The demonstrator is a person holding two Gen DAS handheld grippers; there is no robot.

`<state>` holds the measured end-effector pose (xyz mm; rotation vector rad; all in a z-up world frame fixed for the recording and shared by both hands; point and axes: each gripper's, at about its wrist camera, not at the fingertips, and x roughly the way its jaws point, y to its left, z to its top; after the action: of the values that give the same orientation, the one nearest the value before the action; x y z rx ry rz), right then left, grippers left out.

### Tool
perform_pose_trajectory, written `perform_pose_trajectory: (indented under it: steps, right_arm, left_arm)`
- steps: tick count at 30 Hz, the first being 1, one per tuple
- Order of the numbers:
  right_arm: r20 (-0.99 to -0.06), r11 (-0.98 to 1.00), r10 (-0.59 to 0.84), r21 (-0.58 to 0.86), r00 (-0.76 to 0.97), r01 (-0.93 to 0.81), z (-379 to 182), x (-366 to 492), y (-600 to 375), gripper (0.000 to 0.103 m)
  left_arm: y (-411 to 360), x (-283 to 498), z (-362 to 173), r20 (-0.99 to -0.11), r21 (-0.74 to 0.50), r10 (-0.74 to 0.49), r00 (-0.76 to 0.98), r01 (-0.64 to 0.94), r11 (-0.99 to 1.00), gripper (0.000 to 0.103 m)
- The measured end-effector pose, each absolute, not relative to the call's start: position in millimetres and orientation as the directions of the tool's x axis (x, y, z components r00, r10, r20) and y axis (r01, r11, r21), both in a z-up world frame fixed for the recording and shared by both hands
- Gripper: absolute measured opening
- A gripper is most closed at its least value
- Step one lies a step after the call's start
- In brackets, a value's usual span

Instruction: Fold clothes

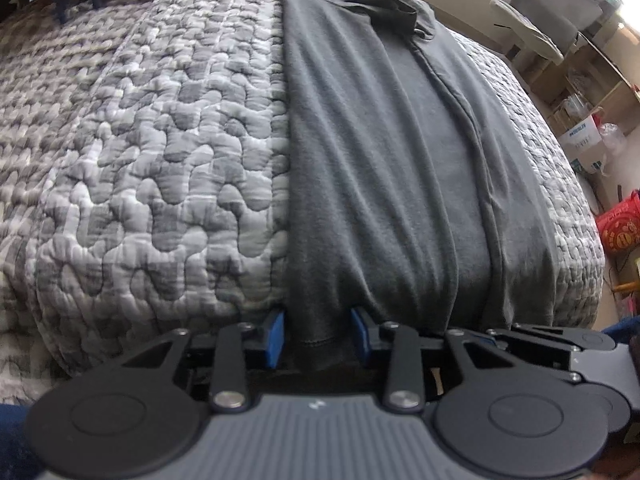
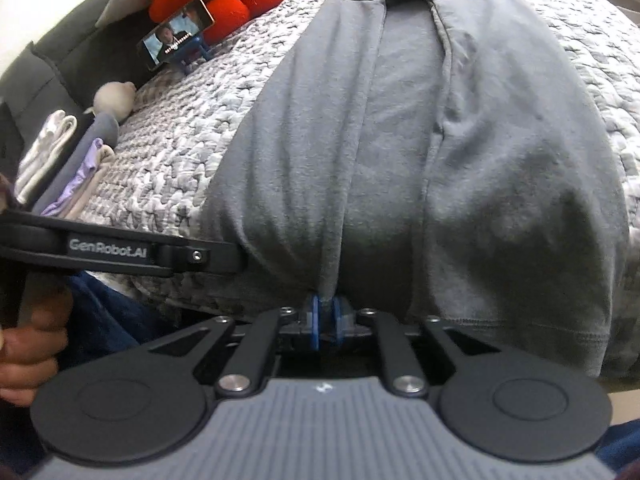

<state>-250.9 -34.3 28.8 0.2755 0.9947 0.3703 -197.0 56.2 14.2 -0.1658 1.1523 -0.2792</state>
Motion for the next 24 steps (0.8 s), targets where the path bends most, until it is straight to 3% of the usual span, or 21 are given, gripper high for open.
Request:
perform_pose_trajectory:
  steps: [1, 3, 5, 15, 24]
  right_arm:
    - [-0.758, 0.902, 0.428, 0.395, 0.493, -0.177, 30, -252, -36, 0.020]
    - [-0.749, 0.896, 0.438, 0.406, 0.498, -0.177, 36, -257, -42, 0.048]
    - [-0.733, 0.892, 0.449, 0.406, 0.511, -0.200, 46, -264, -47, 0.054]
    - [-0.673, 0.899, 0.388, 0.426, 0.629, -0.099, 80, -287, -127, 0.055]
    - [-0.699, 0.875, 0.368, 0.484, 0.613, 0.027, 63, -275, -166, 0.055]
  left_arm:
    - [56, -195, 14, -0.874, -0.278, -0.306, 0.376, 0.128, 0.952, 0.036]
    - [60, -196, 15, -0.871, -0.291, -0.314, 0.377, 0.119, 0.949, 0.036]
    - [64, -199, 15, -0.868, -0.299, -0.319, 0.380, 0.112, 0.948, 0.036]
    - [88, -212, 15, -0.841, -0.374, -0.379, 0.386, 0.092, 0.923, 0.037]
    - [94, -213, 14, -0.821, -0.405, -0.409, 0.398, 0.097, 0.909, 0.037]
